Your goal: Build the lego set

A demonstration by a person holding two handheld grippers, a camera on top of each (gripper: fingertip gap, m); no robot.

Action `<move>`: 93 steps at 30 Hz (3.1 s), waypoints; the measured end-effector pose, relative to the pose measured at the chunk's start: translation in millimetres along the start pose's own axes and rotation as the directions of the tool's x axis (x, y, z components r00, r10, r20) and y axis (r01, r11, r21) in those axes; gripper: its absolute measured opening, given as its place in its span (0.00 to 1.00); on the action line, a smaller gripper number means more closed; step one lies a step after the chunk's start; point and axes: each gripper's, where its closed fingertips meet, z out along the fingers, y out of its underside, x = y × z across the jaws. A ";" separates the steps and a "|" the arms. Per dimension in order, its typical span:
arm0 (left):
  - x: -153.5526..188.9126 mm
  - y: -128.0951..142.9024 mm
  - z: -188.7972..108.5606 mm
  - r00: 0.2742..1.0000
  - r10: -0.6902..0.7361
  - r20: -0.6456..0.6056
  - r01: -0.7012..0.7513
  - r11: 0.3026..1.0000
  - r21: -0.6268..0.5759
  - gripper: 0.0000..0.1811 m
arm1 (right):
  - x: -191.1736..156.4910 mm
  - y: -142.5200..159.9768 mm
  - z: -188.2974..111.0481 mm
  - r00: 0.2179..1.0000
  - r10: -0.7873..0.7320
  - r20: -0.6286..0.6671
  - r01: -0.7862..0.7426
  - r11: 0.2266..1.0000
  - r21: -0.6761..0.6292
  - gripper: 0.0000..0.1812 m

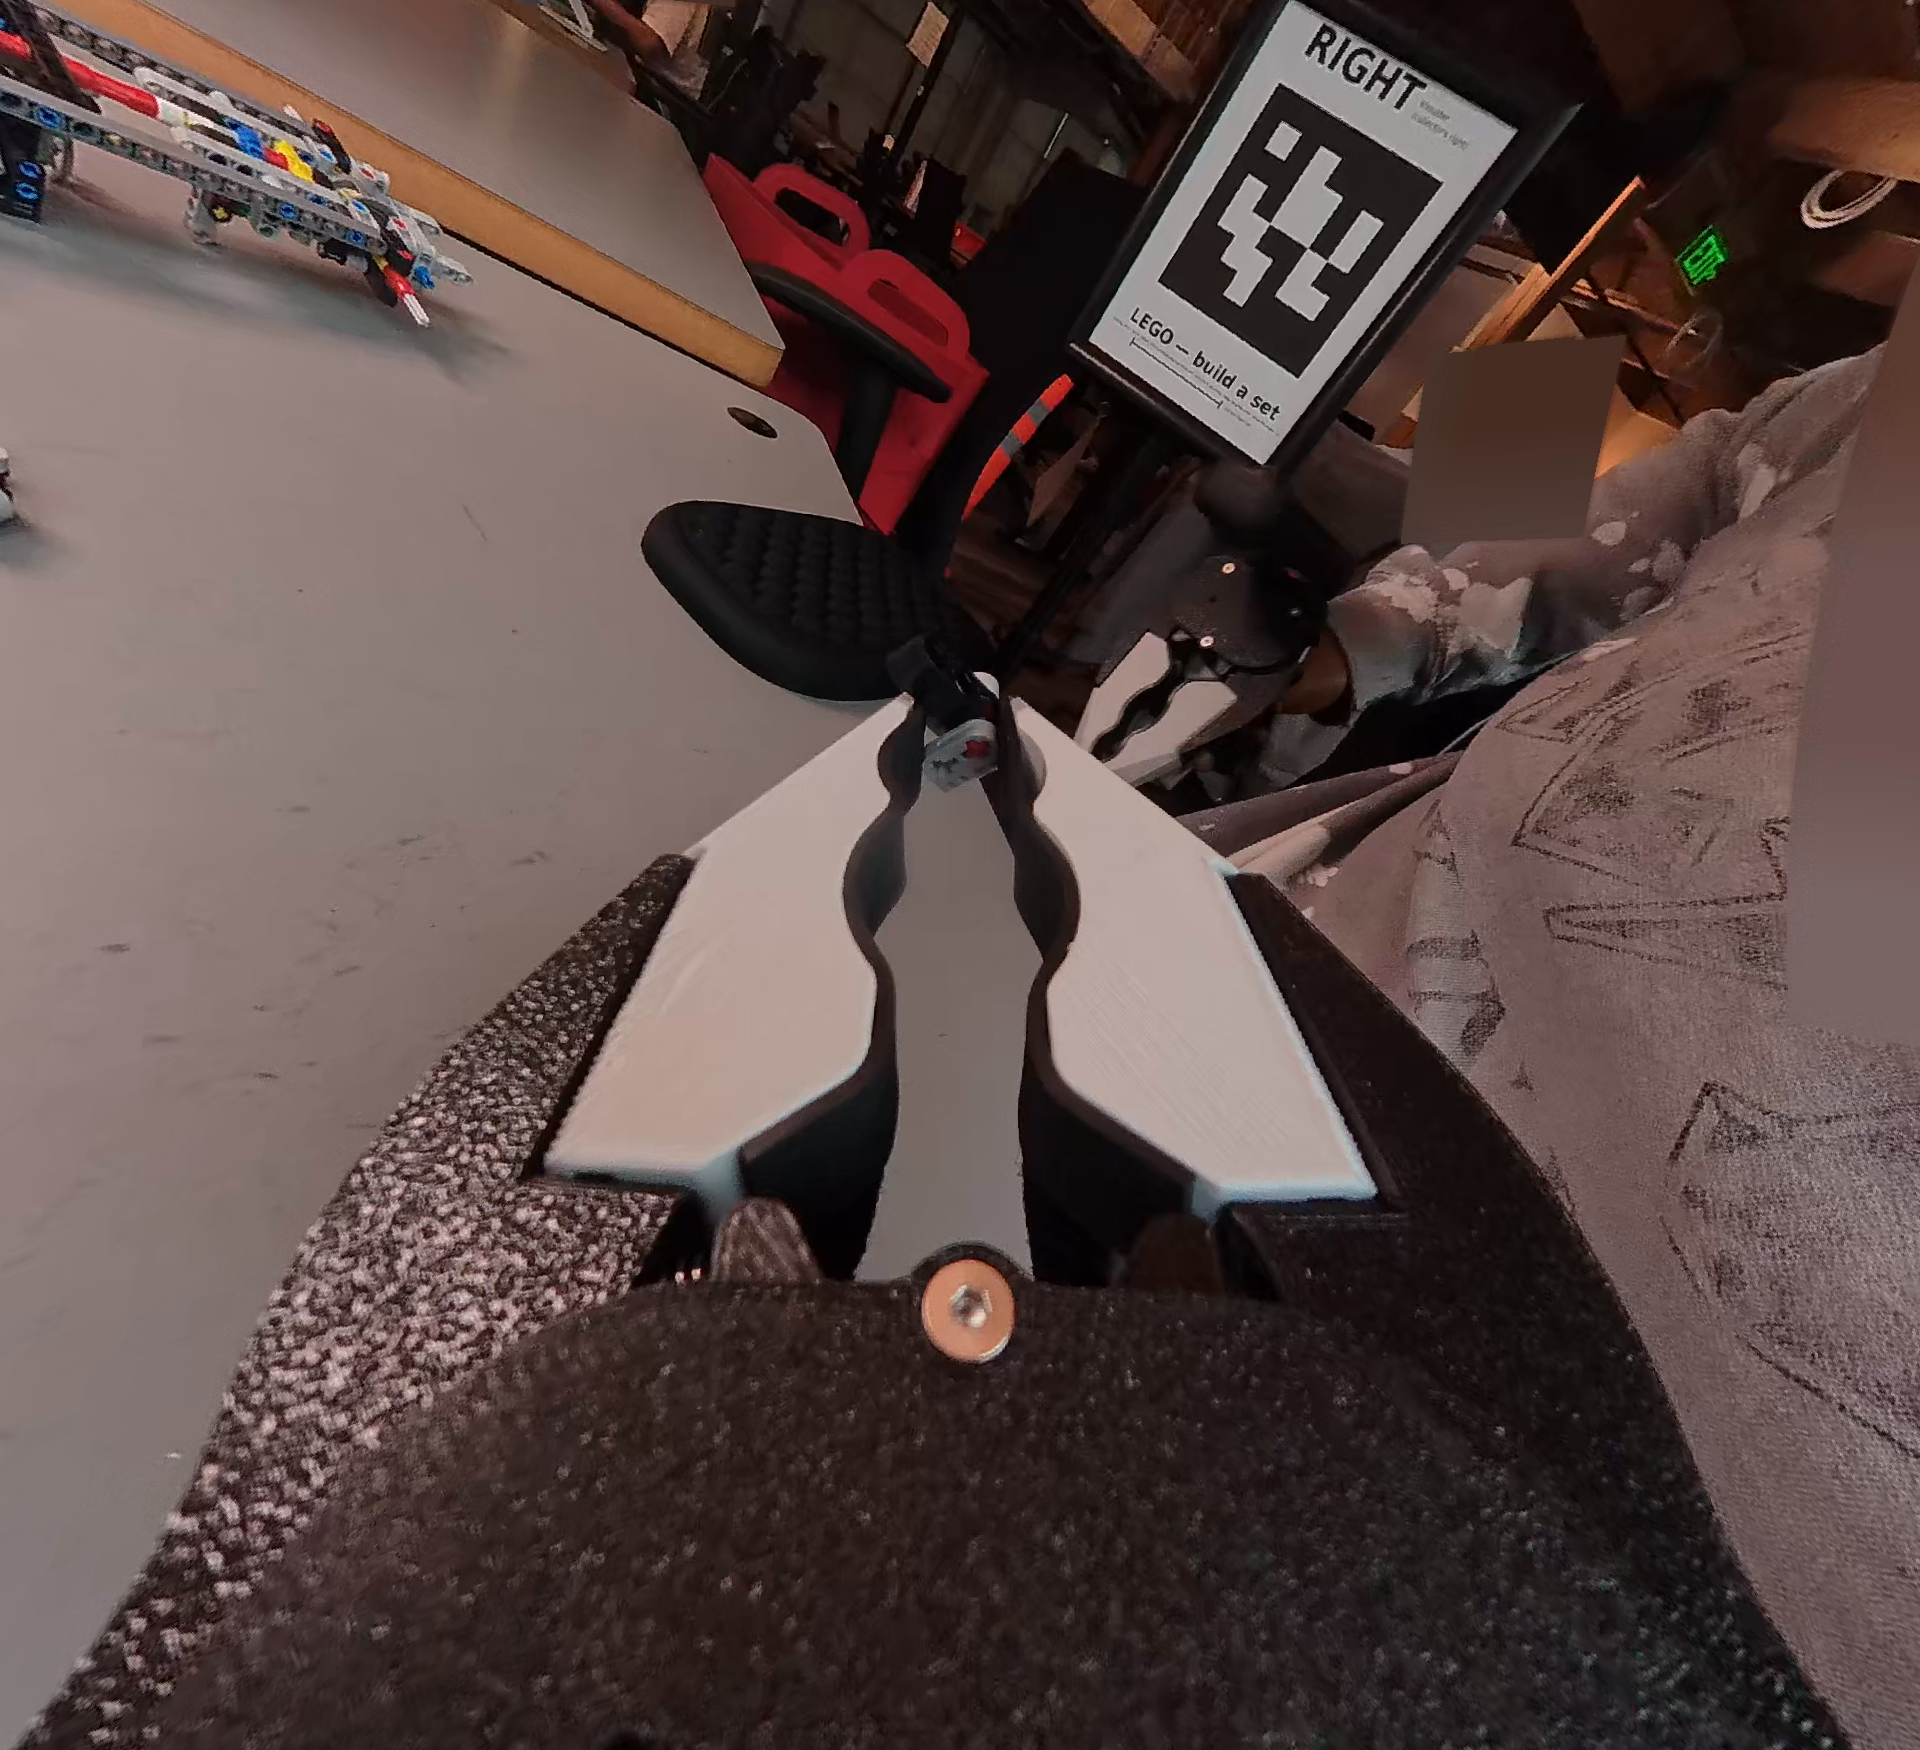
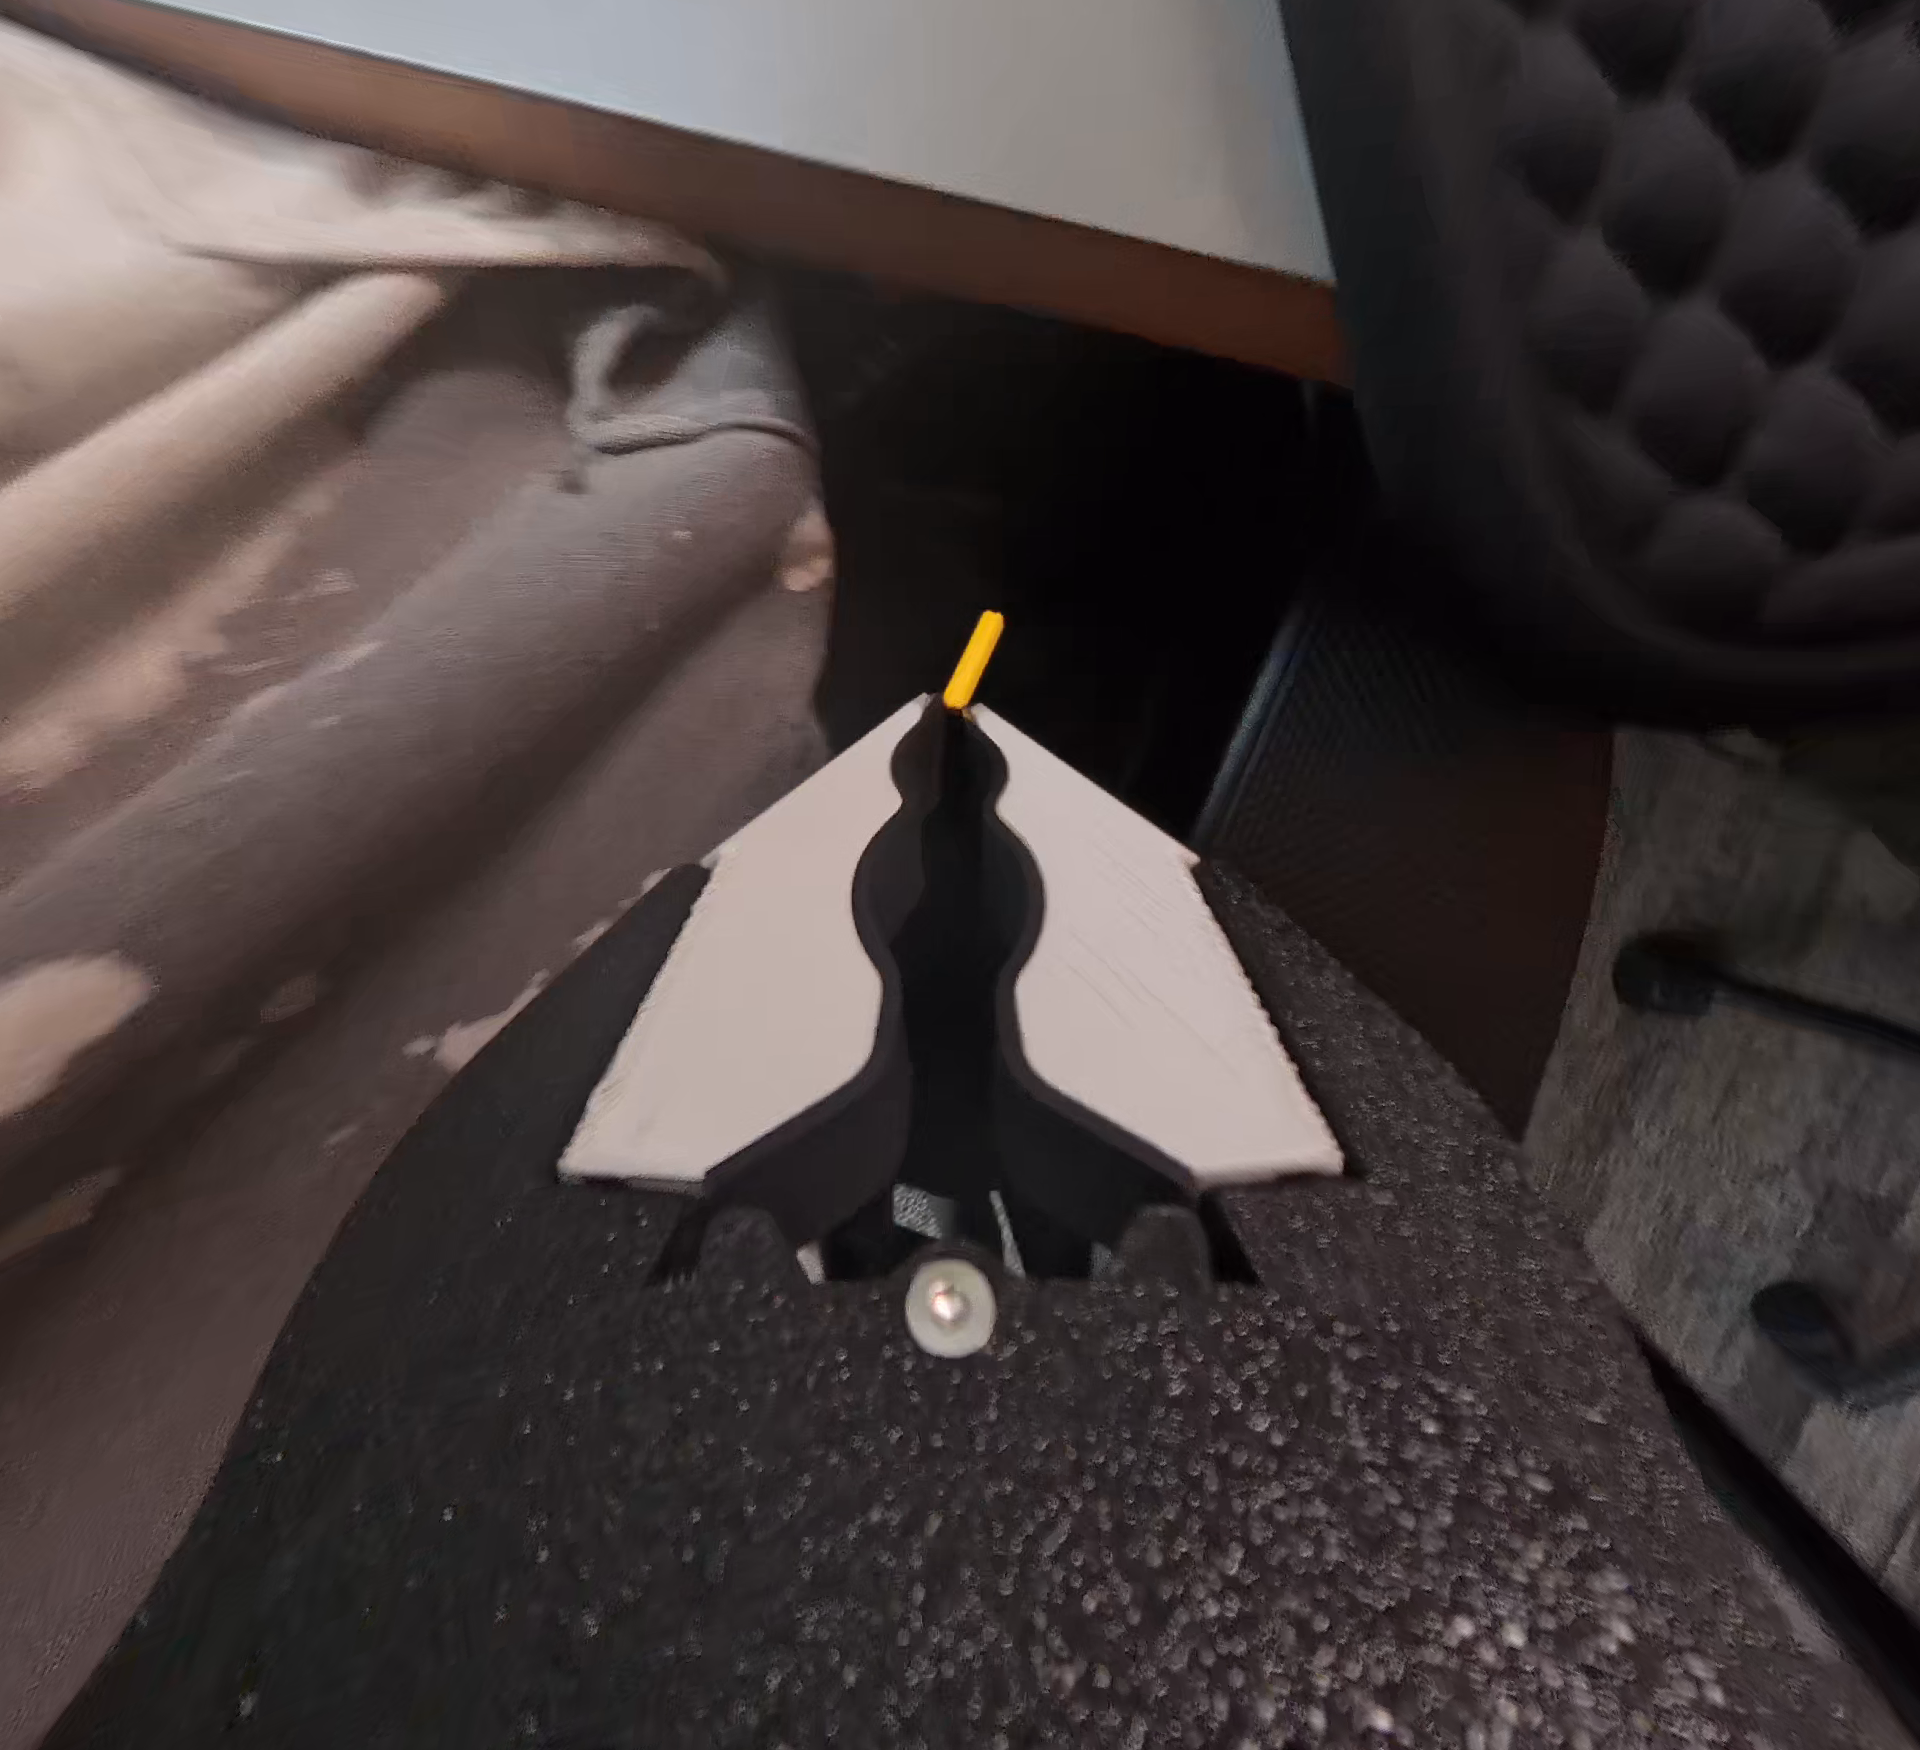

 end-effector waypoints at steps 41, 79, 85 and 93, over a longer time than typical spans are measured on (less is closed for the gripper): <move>-64.2 -4.7 -70.2 0.837 0.145 0.528 -0.142 0.989 -0.046 0.07 | -60.6 -262.3 114.4 0.336 -0.878 0.342 0.790 0.460 0.406 0.01; -96.7 -8.4 -65.1 0.777 0.284 0.562 -0.193 0.957 -0.217 0.07 | -78.1 -328.0 90.3 0.250 -0.968 -0.028 0.713 0.165 0.682 0.01; -80.6 -18.0 -60.8 0.758 0.391 0.522 -0.340 0.920 -0.194 0.07 | -86.7 -333.7 66.5 0.289 -0.957 0.012 0.602 0.191 0.775 0.01; -86.8 -1.5 -57.2 0.715 0.480 0.509 -0.361 0.876 -0.319 0.07 | -71.4 -303.2 108.7 0.229 -0.961 0.154 0.758 0.275 0.592 0.02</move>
